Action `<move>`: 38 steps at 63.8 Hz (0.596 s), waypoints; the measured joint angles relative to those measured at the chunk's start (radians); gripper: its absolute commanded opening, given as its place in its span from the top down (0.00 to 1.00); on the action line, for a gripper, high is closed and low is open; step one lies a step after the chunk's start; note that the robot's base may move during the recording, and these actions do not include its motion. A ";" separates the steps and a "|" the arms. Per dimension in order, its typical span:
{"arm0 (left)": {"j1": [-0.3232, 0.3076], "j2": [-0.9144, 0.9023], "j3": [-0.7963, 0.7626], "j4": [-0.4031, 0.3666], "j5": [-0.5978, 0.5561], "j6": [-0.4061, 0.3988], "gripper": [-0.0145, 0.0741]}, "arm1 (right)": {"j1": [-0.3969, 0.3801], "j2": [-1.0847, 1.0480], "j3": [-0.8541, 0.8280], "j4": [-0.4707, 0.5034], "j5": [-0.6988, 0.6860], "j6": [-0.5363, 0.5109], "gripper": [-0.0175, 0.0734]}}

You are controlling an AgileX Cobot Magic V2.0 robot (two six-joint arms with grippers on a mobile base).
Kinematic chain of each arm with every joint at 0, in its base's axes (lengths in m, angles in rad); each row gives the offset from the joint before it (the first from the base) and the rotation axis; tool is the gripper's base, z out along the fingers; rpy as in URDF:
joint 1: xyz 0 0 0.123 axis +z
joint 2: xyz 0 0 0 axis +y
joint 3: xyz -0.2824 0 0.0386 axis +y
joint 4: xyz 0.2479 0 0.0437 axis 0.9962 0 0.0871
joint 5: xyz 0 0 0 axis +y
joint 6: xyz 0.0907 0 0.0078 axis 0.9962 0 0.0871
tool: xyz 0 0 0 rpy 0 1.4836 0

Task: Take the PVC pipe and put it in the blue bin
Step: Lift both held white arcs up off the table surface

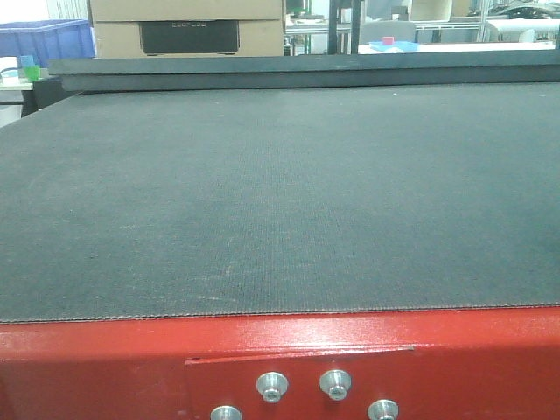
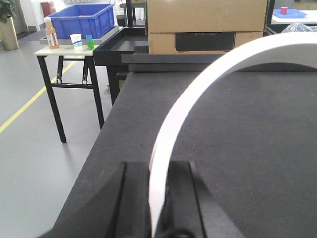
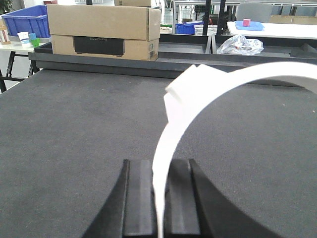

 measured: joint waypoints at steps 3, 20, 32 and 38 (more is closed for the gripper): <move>0.000 0.000 0.000 0.000 0.000 0.000 0.96 | 0.000 0.000 0.000 0.000 0.000 0.000 0.99; 0.000 0.000 0.000 0.000 0.000 0.000 0.96 | 0.000 0.000 0.000 0.000 0.000 0.000 0.99; 0.000 0.000 0.000 0.000 0.000 0.000 0.96 | 0.000 0.000 0.000 0.000 0.000 0.000 0.99; 0.000 0.000 0.000 0.000 0.000 0.000 0.96 | 0.000 0.000 0.000 0.000 0.000 0.000 0.99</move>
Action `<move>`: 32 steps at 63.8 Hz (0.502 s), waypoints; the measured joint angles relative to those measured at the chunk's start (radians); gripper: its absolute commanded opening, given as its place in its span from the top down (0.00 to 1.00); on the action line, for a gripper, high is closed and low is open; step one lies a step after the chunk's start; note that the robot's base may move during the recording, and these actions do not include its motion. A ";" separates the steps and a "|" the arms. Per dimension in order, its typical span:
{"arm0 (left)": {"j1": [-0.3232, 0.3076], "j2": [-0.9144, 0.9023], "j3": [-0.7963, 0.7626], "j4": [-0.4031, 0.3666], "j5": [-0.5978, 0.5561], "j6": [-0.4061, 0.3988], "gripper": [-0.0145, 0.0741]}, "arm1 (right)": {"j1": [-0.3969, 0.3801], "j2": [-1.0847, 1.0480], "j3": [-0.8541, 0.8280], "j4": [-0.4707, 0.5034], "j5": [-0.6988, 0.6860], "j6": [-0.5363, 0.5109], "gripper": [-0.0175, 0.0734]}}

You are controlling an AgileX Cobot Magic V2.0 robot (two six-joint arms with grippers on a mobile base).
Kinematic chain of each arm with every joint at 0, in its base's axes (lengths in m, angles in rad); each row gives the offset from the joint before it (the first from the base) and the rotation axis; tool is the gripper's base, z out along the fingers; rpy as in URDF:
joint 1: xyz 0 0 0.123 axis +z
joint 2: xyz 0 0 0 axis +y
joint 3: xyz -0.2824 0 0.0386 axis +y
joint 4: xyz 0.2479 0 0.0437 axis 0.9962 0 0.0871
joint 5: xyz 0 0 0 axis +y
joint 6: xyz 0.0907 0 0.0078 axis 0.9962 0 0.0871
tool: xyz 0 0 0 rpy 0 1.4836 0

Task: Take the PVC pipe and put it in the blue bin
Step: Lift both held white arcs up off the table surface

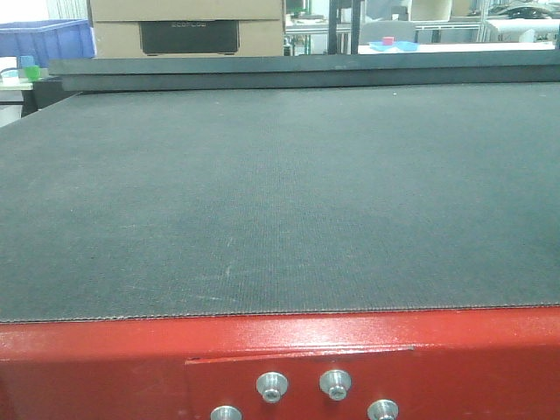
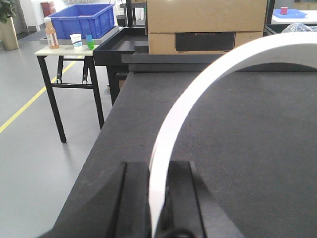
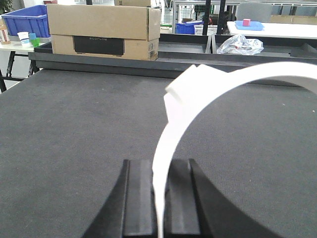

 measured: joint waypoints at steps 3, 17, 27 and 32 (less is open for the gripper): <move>0.000 0.000 0.000 0.000 0.000 0.000 0.96 | 0.000 0.000 0.000 0.000 0.000 0.000 0.99; 0.000 0.000 0.000 0.000 0.000 0.000 0.96 | 0.000 0.000 0.000 0.000 0.002 0.000 0.99; 0.000 0.000 0.000 0.000 0.000 0.000 0.96 | 0.000 0.000 0.000 0.000 0.002 0.000 0.99; 0.000 0.000 0.000 0.000 0.000 0.000 0.96 | 0.000 0.000 0.000 0.000 0.002 0.000 0.99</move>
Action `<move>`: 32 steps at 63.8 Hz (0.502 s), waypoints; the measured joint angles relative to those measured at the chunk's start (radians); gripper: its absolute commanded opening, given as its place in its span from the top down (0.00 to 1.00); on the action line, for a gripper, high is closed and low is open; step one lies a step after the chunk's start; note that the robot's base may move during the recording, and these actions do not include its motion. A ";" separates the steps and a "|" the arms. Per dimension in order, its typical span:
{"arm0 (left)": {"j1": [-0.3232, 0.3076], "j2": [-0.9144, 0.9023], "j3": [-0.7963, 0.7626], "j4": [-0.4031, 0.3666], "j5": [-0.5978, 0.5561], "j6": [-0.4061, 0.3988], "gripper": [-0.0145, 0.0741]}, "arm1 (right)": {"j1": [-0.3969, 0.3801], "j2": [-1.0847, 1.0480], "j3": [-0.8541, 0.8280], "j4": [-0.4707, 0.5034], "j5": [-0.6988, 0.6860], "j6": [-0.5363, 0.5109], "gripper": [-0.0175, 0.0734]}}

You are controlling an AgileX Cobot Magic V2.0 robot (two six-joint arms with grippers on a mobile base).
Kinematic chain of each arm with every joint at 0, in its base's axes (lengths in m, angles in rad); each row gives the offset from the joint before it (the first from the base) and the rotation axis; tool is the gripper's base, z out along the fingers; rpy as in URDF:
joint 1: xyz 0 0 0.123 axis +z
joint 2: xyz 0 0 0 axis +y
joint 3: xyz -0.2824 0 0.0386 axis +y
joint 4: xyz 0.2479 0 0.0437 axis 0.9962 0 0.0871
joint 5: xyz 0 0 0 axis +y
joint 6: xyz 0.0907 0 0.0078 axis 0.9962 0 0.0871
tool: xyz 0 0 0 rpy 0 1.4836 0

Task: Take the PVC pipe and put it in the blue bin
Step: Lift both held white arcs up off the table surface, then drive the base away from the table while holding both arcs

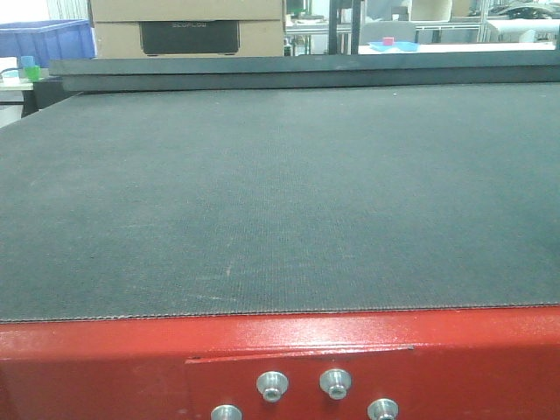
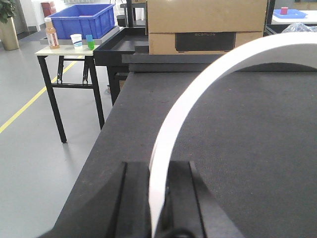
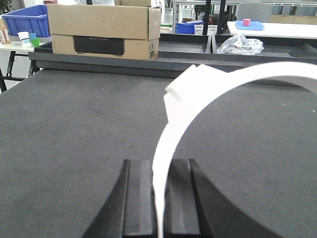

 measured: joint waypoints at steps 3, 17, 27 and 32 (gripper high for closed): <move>0.000 0.000 0.000 0.000 0.000 0.000 0.96 | 0.000 0.000 0.000 0.000 0.000 0.000 0.99; 0.000 0.000 0.000 0.000 0.000 0.000 0.96 | 0.000 0.000 0.000 0.000 0.000 0.000 0.99; 0.000 0.000 0.000 0.000 0.000 0.000 0.96 | 0.000 0.000 0.000 0.000 0.000 0.000 0.99; 0.000 0.000 0.000 0.000 0.000 0.000 0.96 | 0.000 0.000 0.000 0.000 0.000 0.000 0.99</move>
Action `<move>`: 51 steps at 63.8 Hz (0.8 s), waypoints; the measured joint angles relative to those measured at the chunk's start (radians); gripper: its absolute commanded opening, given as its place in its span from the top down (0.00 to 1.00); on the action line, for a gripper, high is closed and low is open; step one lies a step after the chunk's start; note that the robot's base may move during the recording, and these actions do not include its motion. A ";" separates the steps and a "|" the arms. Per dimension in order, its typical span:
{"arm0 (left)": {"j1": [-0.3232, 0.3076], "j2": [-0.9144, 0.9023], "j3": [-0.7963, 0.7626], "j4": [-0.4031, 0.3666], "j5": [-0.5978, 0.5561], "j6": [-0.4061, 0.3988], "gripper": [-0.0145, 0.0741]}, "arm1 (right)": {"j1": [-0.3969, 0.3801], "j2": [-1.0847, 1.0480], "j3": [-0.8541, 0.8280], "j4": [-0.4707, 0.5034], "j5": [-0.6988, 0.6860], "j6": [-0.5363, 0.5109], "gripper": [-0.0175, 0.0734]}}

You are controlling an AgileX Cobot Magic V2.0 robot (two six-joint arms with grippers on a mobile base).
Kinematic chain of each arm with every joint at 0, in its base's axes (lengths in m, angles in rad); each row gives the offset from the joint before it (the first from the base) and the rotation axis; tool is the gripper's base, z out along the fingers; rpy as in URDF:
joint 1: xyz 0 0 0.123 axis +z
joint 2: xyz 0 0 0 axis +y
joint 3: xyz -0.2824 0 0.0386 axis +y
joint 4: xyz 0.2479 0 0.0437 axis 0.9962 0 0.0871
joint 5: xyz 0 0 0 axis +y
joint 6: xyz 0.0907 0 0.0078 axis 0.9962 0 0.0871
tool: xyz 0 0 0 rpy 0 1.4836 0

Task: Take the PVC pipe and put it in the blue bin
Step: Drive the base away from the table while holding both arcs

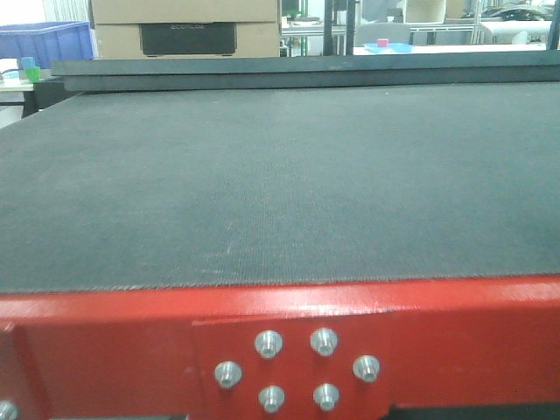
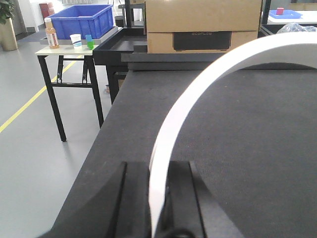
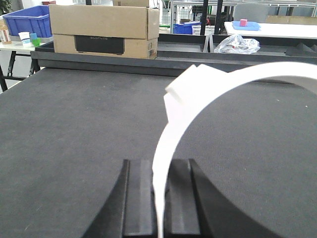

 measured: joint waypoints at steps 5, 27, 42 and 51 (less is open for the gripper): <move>0.000 0.000 0.000 0.000 0.000 0.000 0.96 | 0.000 0.000 0.000 0.000 0.000 0.000 0.99; 0.000 -0.013 0.000 0.000 0.000 0.000 0.96 | 0.000 -0.004 0.000 0.000 0.000 0.000 0.99; 0.000 -0.036 0.000 0.000 0.001 0.000 0.96 | 0.000 -0.011 0.001 0.000 0.000 -0.002 0.99; 0.000 -0.036 0.000 0.000 0.001 0.000 0.96 | 0.000 -0.010 0.001 0.000 0.000 -0.004 0.99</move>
